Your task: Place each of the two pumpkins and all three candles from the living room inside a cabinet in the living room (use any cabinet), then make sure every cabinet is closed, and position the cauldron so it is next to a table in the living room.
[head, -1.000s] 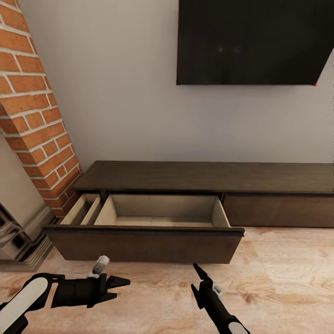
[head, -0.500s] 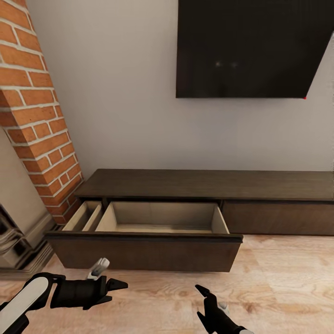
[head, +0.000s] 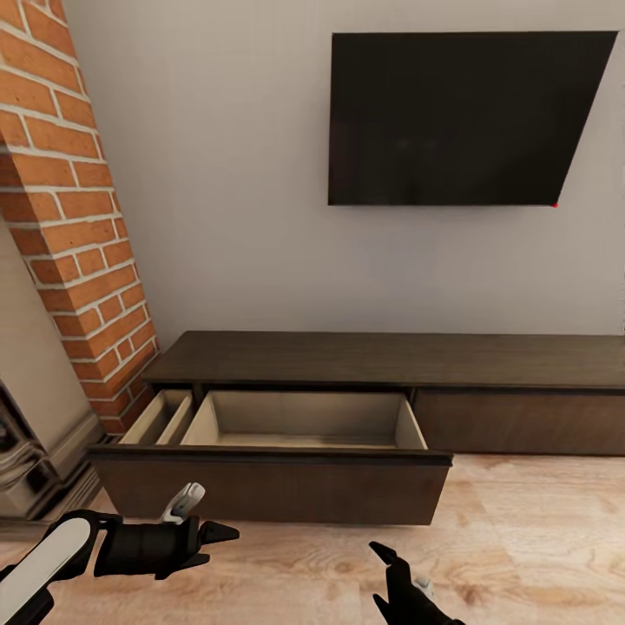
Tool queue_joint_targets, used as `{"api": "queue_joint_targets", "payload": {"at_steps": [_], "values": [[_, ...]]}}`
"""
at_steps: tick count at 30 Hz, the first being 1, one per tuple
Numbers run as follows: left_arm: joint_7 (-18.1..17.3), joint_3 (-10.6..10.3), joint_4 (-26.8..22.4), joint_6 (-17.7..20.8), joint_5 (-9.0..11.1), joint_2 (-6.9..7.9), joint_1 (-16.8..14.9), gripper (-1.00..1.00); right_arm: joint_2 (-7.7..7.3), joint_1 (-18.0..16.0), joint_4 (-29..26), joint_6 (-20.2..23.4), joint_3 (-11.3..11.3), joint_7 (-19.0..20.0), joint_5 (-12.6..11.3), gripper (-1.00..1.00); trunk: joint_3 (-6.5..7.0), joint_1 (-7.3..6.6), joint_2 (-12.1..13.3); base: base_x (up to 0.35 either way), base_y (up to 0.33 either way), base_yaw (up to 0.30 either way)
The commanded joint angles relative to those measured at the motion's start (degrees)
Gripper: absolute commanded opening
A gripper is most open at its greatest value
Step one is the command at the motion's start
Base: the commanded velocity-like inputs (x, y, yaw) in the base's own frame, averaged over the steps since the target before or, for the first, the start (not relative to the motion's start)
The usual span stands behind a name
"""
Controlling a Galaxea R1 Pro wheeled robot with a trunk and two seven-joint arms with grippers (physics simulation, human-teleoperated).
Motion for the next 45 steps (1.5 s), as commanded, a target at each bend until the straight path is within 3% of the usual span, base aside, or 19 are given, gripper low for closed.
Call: {"api": "queue_joint_targets", "payload": {"at_steps": [1, 11, 15, 18, 21, 26, 32, 36, 45], "values": [[0.6, -0.1, 0.0, 0.0, 0.6, 0.04, -0.1, 1.0, -0.08, 0.0, 0.2, 0.0, 0.2, 0.2, -0.4, 1.0, 0.17, -0.04, 0.0, 0.0, 0.0, 0.0], [0.7, -0.1, 0.0, -0.1, 0.4, 0.04, 0.0, 1.0, -0.1, 0.0, 0.4, 0.7, 0.1, 0.2, -0.1, 1.0, 1.97, -2.23, 4.0, 0.0, 0.0, 0.0], [2.4, -0.1, 0.0, -0.1, 0.3, -0.07, -0.1, 1.0, -0.16, 0.0, 0.4, 0.8, 0.2, -0.7, 0.0, 1.0, 2.69, -3.11, 5.6, 0.0, 0.0, 0.0], [5.3, 0.0, 0.0, -0.1, 0.5, -0.31, 0.0, 1.0, -0.47, 0.0, 0.3, 0.9, 0.4, -3.5, 0.2, 1.0, 3.23, -3.77, 6.8, 0.0, 0.0, 0.0], [7.9, 0.0, 0.0, -0.1, 0.7, -0.5, 0.0, 1.0, -0.78, 0.0, 0.0, 0.9, 0.4, -9.3, 0.5, 1.0, 3.77, -4.43, 8.0, 0.0, 0.0, 0.0], [9.0, -0.1, -0.1, -0.2, 0.6, -0.63, -0.1, 1.0, -0.88, 0.0, -0.4, 0.8, 0.5, -13.3, 0.8, 1.0, 4.66, -5.53, 10.0, 0.0, 0.0, 0.0], [9.3, -0.1, -0.1, -0.4, 0.3, -0.66, -0.1, 1.0, -0.8, 0.0, -0.6, 0.3, 0.4, -17.4, 5.3, 1.0, 5.74, -6.84, 12.4, -0.007, 0.0, 0.0], [9.5, -0.1, -0.1, -0.5, 0.1, -0.66, -0.1, 1.0, -0.8, 0.0, -0.6, 0.2, 0.4, -17.8, 6.2, 1.0, 6.46, -7.72, 14.0, -0.156, 0.0, 0.0], [13.6, 0.0, -0.2, -0.5, 0.5, -1.58, -0.1, 1.0, -0.8, 0.0, -0.5, -0.3, 0.4, -17.6, 6.4, 1.0, 8.07, -9.7, 17.6, -0.053, 0.0, 0.0]]}}
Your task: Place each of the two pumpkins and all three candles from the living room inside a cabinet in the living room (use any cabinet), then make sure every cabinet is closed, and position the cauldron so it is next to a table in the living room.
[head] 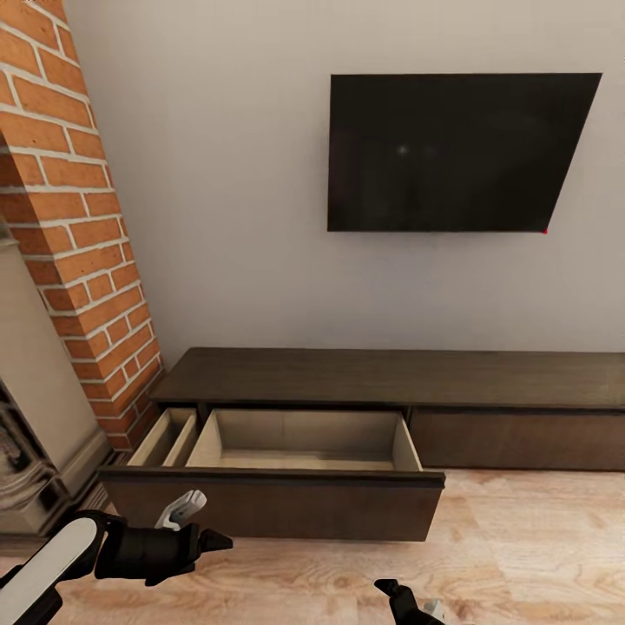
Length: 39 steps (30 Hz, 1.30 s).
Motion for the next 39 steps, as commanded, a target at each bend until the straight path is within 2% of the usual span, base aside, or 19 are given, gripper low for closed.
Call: {"api": "queue_joint_targets", "payload": {"at_steps": [1, 8, 13, 18, 25, 39], "values": [[0.7, -0.1, -0.1, 0.0, 0.6, -0.2, -0.1, 1.0, -0.07, 0.0, -0.1, -0.1, 0.3, -0.6, -0.6, 1.0, 0.13, -0.24, 0.4, -0.005, 0.0, 0.0], [1.0, -0.1, -0.1, 0.0, 0.0, -1.21, -0.1, 1.0, -0.14, 0.0, 0.0, 0.1, 0.4, -1.9, -0.3, 1.0, 1.38, -1.77, 3.2, -0.005, 0.0, 0.0], [1.0, -0.1, -0.1, 0.0, -0.1, -1.32, -0.1, 1.0, -0.13, 0.0, -0.1, -0.1, 0.3, -2.9, 3.3, 1.0, 2.28, -2.87, 5.2, -0.217, 0.048, 0.0], [1.0, -0.1, -0.1, 0.0, -0.1, -1.34, -0.1, 1.0, -0.15, 0.0, -0.1, -0.1, 0.3, -2.6, 4.6, 1.0, 3.18, -3.97, 7.2, -0.303, 0.086, 0.0], [1.0, -0.1, -0.1, 0.0, 0.1, -1.33, -0.1, 1.0, -0.08, -0.1, 0.0, -0.1, 0.3, -2.7, 4.8, 1.0, 3.18, -3.97, 7.2, -0.313, 0.039, 0.053], [0.9, -0.1, -0.9, 0.0, 0.0, -1.34, -0.1, 1.0, -0.07, 0.0, 0.3, -0.2, 0.3, -2.7, 4.9, 1.0, 3.18, -3.97, 7.2, -0.231, 0.001, 0.276]]}}
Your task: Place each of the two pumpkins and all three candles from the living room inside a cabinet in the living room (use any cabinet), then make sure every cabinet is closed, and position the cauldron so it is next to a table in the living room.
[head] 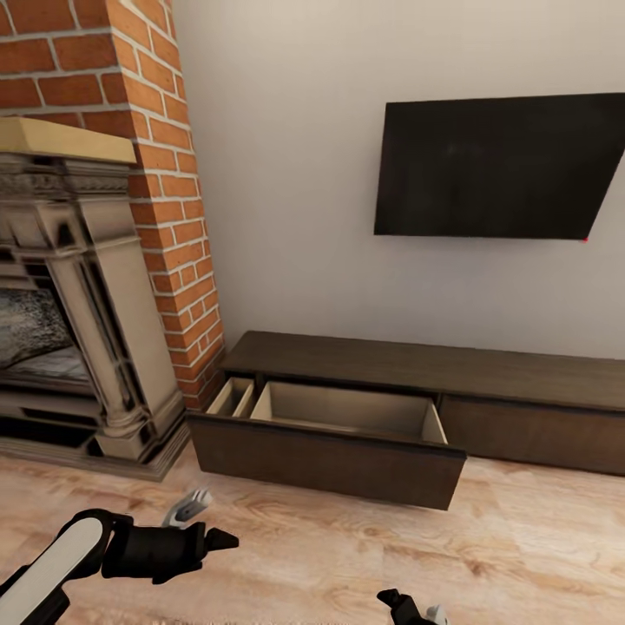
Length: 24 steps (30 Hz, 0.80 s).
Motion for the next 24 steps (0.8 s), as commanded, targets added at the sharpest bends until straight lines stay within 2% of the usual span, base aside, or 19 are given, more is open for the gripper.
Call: {"api": "queue_joint_targets", "payload": {"at_steps": [1, 9, 24], "values": [[0.6, -0.1, -0.2, 0.0, 0.6, 0.03, -0.1, 1.0, -0.08, 0.0, -0.1, 0.0, 0.3, -0.5, -0.6, 1.0, -0.06, -0.01, 0.0, -0.051, 0.0, 0.291], [0.5, -0.1, -0.4, 0.1, 0.5, 0.08, 0.0, 1.0, 0.0, 0.0, -0.1, 0.0, 0.3, -0.5, -0.6, 1.0, -0.06, -0.01, 0.0, -0.148, -0.048, 0.291], [0.5, 0.4, -0.4, 0.1, 0.6, 0.2, 0.0, 1.0, 0.01, 0.0, -0.1, 0.0, 0.4, -0.5, -0.6, 1.0, -0.06, -0.01, 0.0, -0.01, -0.004, 0.291]]}}
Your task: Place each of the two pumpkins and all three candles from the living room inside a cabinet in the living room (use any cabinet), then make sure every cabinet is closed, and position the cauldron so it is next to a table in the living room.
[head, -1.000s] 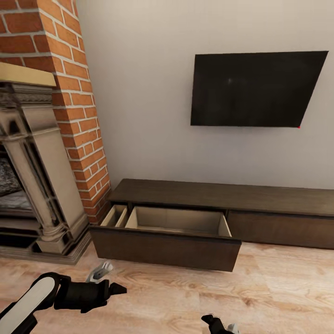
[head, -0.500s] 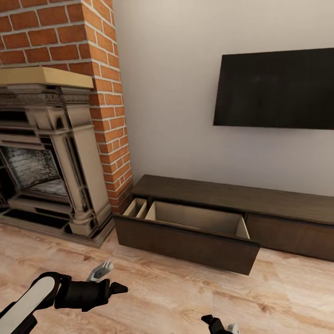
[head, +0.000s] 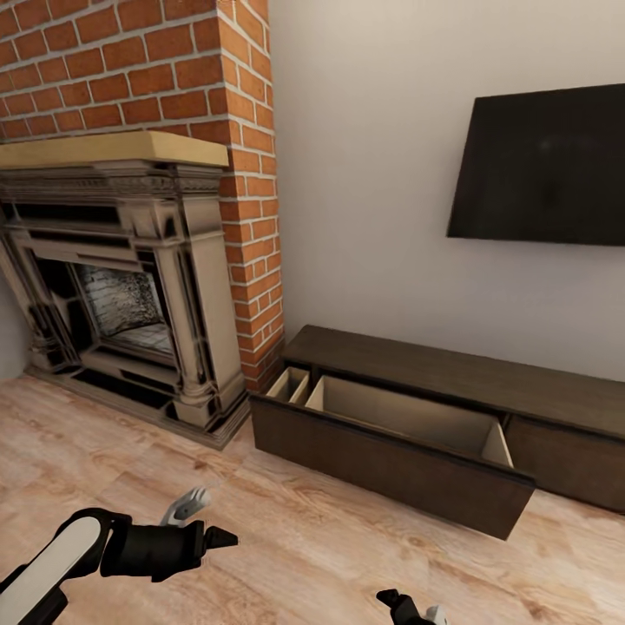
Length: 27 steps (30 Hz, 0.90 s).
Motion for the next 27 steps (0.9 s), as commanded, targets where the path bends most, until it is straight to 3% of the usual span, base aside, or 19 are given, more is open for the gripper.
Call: {"api": "queue_joint_targets", "payload": {"at_steps": [1, 13, 22, 27], "values": [[0.6, -0.1, 0.0, 0.0, 0.6, 0.04, -0.1, 1.0, -0.08, 0.0, -0.2, 0.0, 0.3, -0.5, -0.6, 1.0, -0.06, -0.01, 0.0, 0.0, 0.0, 0.291], [0.6, 0.0, -0.1, 0.0, 0.5, 0.28, -0.1, 1.0, -0.16, 0.0, -0.2, 0.0, 0.3, -0.5, -0.6, 1.0, -0.06, -0.01, 0.0, 0.0, 0.019, 0.291], [0.6, 0.1, -0.1, 0.0, 0.5, 0.43, -0.1, 1.0, -0.17, 0.0, -0.2, 0.0, 0.3, -0.5, -0.6, 1.0, -0.06, -0.01, 0.0, 0.0, 0.136, 0.291], [0.7, 0.1, -0.1, -0.1, 0.3, 0.54, -0.1, 1.0, -0.17, 0.0, -0.2, 0.0, 0.3, -0.5, -0.6, 1.0, -0.06, -0.01, 0.0, 0.0, 0.016, 0.133]]}}
